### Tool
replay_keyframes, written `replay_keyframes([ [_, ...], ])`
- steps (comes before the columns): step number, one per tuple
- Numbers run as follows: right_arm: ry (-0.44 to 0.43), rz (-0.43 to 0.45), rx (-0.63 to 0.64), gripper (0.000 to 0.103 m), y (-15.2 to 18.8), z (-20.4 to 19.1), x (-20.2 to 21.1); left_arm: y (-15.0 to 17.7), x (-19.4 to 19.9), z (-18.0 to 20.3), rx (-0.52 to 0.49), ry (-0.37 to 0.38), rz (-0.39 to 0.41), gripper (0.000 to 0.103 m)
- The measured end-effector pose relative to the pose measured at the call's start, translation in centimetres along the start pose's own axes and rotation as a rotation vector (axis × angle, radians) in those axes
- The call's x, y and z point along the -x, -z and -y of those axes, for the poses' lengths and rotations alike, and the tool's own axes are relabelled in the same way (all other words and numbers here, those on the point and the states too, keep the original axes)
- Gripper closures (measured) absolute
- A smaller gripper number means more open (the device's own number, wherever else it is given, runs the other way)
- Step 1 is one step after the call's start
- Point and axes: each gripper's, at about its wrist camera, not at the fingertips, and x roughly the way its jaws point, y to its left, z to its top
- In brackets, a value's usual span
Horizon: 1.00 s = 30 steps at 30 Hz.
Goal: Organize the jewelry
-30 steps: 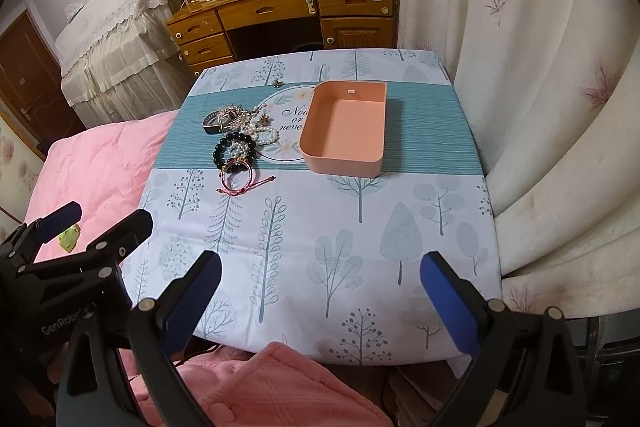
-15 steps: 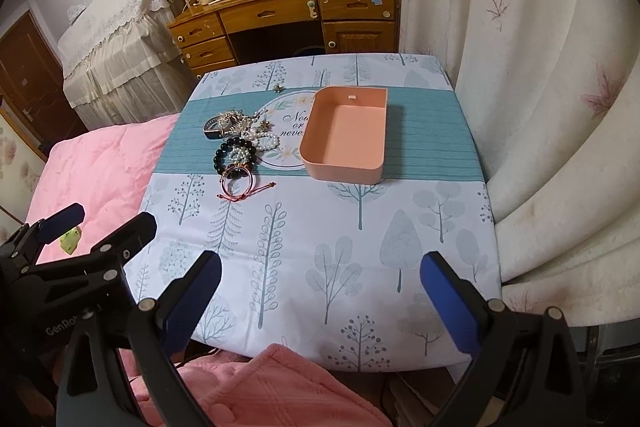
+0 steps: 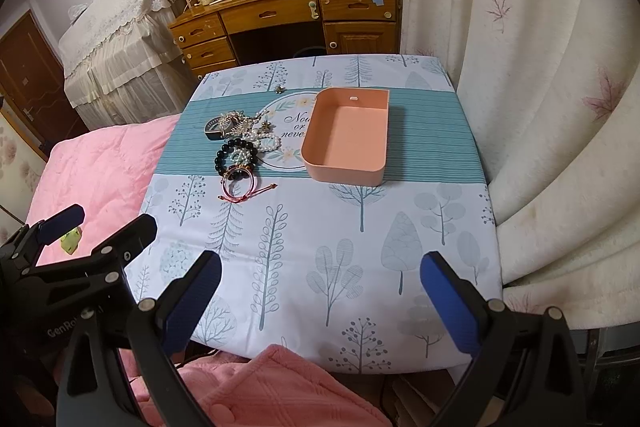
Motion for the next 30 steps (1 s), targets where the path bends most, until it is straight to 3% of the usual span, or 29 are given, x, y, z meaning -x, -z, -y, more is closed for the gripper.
replay_keyframes([
  [14, -0.033, 0.022, 0.000, 0.003, -0.6, -0.5, 0.6, 0.2, -0.5, -0.8, -0.005, 0.016, -0.014, 0.001],
  [20, -0.059, 0.043, 0.006, 0.003, 0.1, -1.1, -0.3, 0.7, -2.2, -2.3, 0.012, 0.067, -0.093, 0.001],
  [25, -0.049, 0.088, 0.092, 0.003, 0.4, -2.7, -1.6, 0.2, -4.2, -4.7, 0.079, 0.109, -0.149, 0.001],
  [30, -0.072, 0.103, 0.194, 0.003, 0.1, -5.2, -4.1, -1.4, -7.7, -6.3, 0.027, 0.073, -0.184, 0.001],
])
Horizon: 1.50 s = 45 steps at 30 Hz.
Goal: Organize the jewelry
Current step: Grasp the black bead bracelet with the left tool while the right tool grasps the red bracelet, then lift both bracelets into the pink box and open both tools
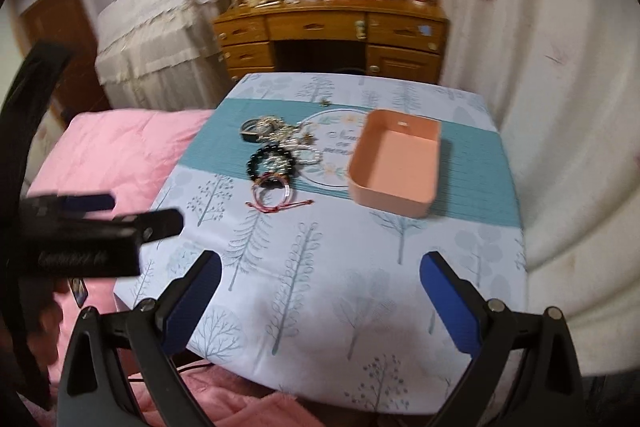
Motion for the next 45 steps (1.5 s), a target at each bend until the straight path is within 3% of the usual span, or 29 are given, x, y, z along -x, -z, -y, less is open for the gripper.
replay_keyframes([
  [3, 0.000, 0.038, 0.030, 0.004, -0.4, -1.2, -2.0, -2.0, -2.3, -1.6, -0.036, -0.015, 0.017, 0.001],
  [7, 0.008, 0.063, 0.058, 0.020, -0.9, -2.6, -6.2, -4.8, -5.9, -3.5, -0.059, 0.036, 0.063, 0.001],
  [11, 0.026, 0.045, 0.020, 0.038, -1.1, -3.3, -11.7, -7.2, -10.5, -4.3, -0.103, 0.079, 0.093, 0.010],
  [13, 0.043, 0.011, 0.009, 0.052, -1.2, -3.8, -14.5, -8.1, -12.7, -4.3, -0.118, 0.093, 0.092, 0.021],
  [17, 0.101, -0.035, -0.019, 0.062, -1.7, -4.1, -19.3, -10.1, -17.6, -4.4, -0.126, 0.135, 0.058, 0.044],
  [20, 0.115, -0.066, -0.066, 0.075, -1.9, -3.8, -21.3, -11.0, -20.2, -4.2, -0.135, 0.142, 0.041, 0.060],
  [22, 0.114, -0.077, -0.087, 0.076, -2.0, -3.7, -22.0, -11.1, -21.3, -4.0, -0.149, 0.140, 0.037, 0.063],
  [25, 0.103, -0.090, -0.098, 0.076, -2.1, -3.7, -22.7, -10.9, -22.1, -3.7, -0.172, 0.131, 0.038, 0.072],
  [29, 0.081, -0.103, -0.081, 0.076, -2.1, -4.0, -23.7, -10.8, -22.6, -3.1, -0.207, 0.106, 0.046, 0.072],
  [30, 0.072, -0.106, -0.073, 0.083, -2.0, -4.1, -24.1, -10.7, -22.6, -3.0, -0.212, 0.101, 0.049, 0.072],
  [31, 0.072, -0.105, -0.062, 0.093, -2.2, -4.2, -24.3, -10.6, -22.5, -2.9, -0.218, 0.090, 0.062, 0.080],
  [32, 0.077, -0.094, -0.049, 0.096, -2.3, -4.3, -24.4, -10.5, -22.4, -3.0, -0.218, 0.085, 0.071, 0.089],
  [38, -0.011, -0.083, -0.080, 0.096, -2.8, -3.4, -23.9, -10.6, -22.0, -3.2, -0.189, 0.087, 0.082, 0.090],
  [45, -0.086, -0.029, -0.068, 0.096, -4.8, -1.9, -20.7, -10.7, -17.5, -2.6, -0.152, 0.071, 0.186, 0.090],
])
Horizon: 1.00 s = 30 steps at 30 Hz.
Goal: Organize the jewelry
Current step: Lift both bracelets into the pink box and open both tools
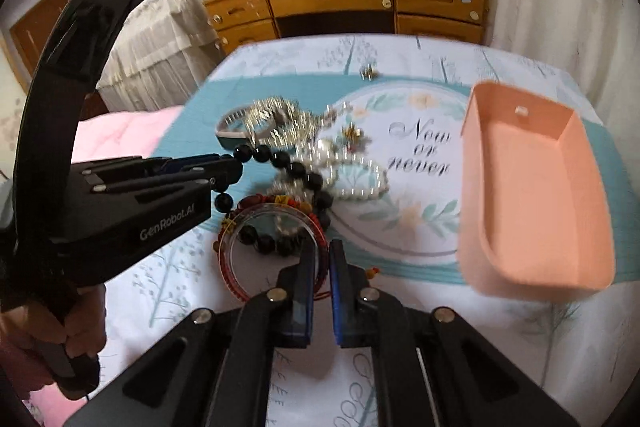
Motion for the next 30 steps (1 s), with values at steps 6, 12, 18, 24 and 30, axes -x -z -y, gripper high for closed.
replay_keyframes([
  [6, -0.031, 0.021, 0.064, 0.096, -1.6, 0.7, 3.8, -1.7, 4.5, 1.7, 0.007, -0.022, 0.075, 0.090],
  [12, -0.017, 0.056, 0.105, 0.096, -2.9, 2.6, 7.2, -3.6, 9.1, 4.3, -0.020, -0.075, 0.174, 0.090],
  [18, 0.044, 0.104, 0.087, 0.096, -3.8, 6.0, 9.3, -6.0, 12.4, 7.2, -0.025, -0.029, 0.281, 0.090],
  [24, 0.080, 0.133, -0.007, 0.096, -3.8, 10.4, 9.9, -8.4, 12.8, 11.1, -0.039, 0.063, 0.349, 0.090],
  [30, 0.070, 0.097, -0.131, 0.096, -3.4, 14.5, 8.7, -9.7, 10.1, 15.1, -0.077, 0.121, 0.335, 0.090],
])
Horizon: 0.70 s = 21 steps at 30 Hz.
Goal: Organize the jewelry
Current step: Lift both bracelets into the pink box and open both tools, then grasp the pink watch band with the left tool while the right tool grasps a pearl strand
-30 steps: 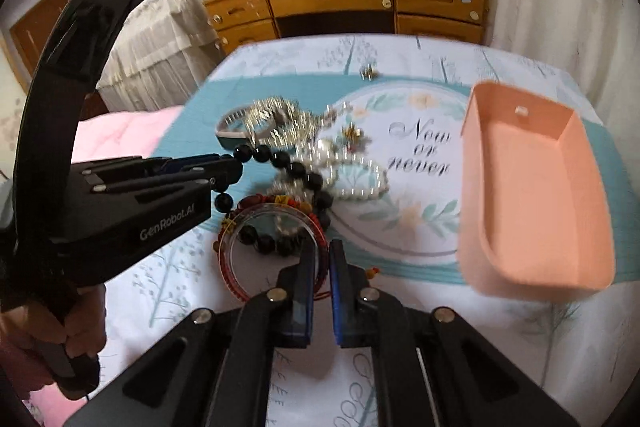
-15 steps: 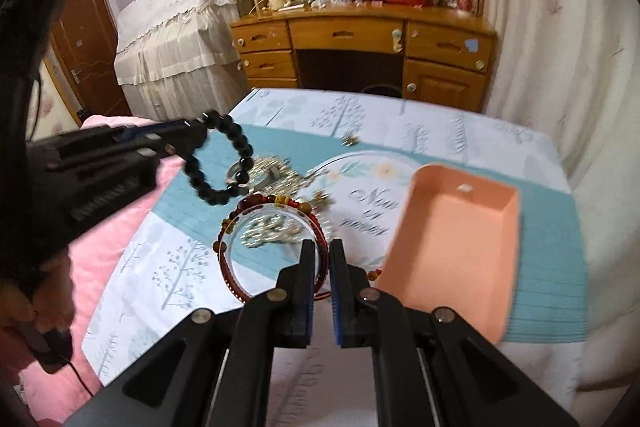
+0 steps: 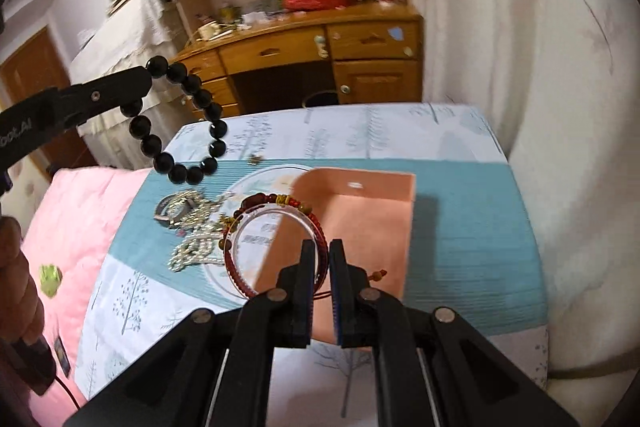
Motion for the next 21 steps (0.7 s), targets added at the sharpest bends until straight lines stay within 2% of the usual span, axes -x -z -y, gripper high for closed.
replay_keyframes([
  [6, -0.035, -0.048, -0.076, 0.096, 0.8, 2.4, -2.5, 1.7, -4.9, 3.0, -0.018, 0.052, -0.063, 0.089],
  [8, -0.032, -0.095, -0.111, 0.094, 1.1, 2.9, -3.6, 2.7, -7.3, 3.8, -0.028, 0.017, -0.144, 0.075],
  [9, -0.033, -0.126, -0.124, 0.091, 1.3, 3.1, -4.2, 3.0, -8.1, 4.1, -0.030, 0.006, -0.181, 0.071],
  [11, -0.034, -0.154, -0.146, 0.085, 1.5, 3.6, -4.8, 3.4, -8.8, 4.2, -0.020, 0.002, -0.207, 0.058],
  [13, -0.034, -0.143, -0.158, 0.078, 1.8, 3.9, -4.5, 3.4, -8.6, 4.0, -0.004, 0.009, -0.199, 0.049],
  [16, -0.024, -0.129, -0.159, 0.073, 2.0, 4.1, -3.9, 3.2, -8.0, 3.5, 0.011, 0.011, -0.189, 0.045],
  [21, -0.026, -0.114, -0.173, 0.072, 2.0, 4.0, -3.3, 3.1, -7.1, 2.2, 0.019, -0.017, -0.190, 0.036],
])
